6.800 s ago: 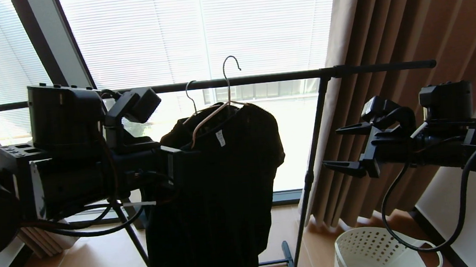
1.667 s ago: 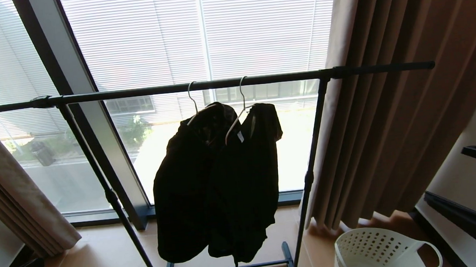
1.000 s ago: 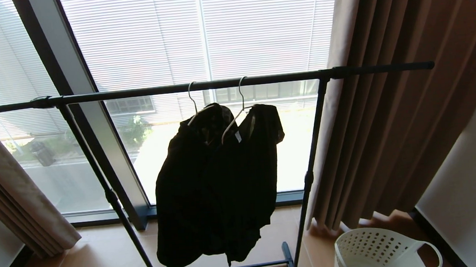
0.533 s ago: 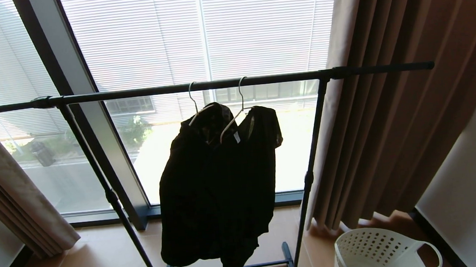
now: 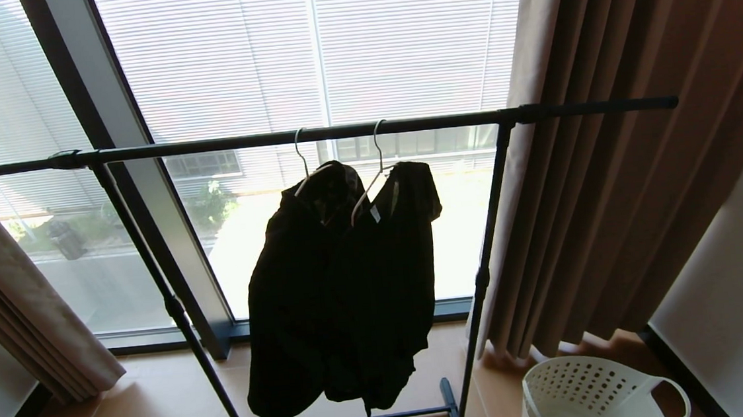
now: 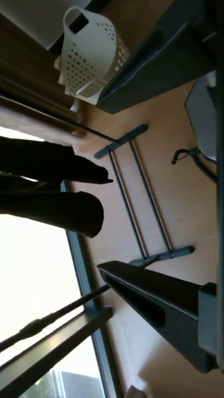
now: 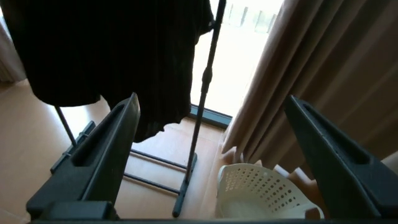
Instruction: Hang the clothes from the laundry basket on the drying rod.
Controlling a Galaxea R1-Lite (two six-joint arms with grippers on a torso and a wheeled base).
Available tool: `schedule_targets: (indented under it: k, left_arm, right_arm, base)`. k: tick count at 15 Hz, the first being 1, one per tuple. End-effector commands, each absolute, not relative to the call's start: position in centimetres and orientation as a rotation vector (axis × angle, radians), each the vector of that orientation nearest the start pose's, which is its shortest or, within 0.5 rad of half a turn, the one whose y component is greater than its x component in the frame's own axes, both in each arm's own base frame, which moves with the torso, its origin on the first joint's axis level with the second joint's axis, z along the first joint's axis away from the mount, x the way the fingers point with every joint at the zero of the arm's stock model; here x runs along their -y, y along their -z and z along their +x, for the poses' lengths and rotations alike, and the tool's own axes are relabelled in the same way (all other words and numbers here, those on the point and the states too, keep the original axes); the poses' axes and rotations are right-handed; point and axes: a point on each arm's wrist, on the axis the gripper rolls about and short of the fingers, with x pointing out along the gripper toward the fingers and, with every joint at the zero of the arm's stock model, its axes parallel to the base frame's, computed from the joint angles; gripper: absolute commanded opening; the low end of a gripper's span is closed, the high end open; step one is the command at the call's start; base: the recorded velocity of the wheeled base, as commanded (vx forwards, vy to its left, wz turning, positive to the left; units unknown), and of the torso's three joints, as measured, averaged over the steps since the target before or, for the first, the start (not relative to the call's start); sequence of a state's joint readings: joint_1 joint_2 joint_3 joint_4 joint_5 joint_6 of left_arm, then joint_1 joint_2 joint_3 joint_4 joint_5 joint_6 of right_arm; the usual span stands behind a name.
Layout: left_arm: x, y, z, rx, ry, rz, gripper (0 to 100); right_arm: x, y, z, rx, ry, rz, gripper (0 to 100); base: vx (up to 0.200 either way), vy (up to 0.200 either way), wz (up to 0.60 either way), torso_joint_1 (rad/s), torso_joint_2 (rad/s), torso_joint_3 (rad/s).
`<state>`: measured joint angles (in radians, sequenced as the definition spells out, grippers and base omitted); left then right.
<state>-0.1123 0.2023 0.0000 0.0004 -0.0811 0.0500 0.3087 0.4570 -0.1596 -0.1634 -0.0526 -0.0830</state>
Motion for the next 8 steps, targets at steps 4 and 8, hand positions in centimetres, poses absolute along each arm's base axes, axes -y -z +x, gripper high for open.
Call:
schedule_targets:
  k: [4, 8]
  left_arm:
    - [0.3, -7.6, -1.8, -0.070, 0.112, 0.030, 100]
    - [0.4, -7.6, -2.1, -0.038, 0.196, 0.033, 100]
  right_arm:
    - [0.2, -12.0, -0.2, -0.057, 0.004, -0.087, 100]
    - [0.2, -9.0, -2.3, -0.004, 0.024, -0.091, 100]
  base:
    - [0.000, 0.000, 0.00, 0.000, 0.00, 0.000]
    - [0.000, 0.000, 0.00, 0.000, 0.00, 0.000]
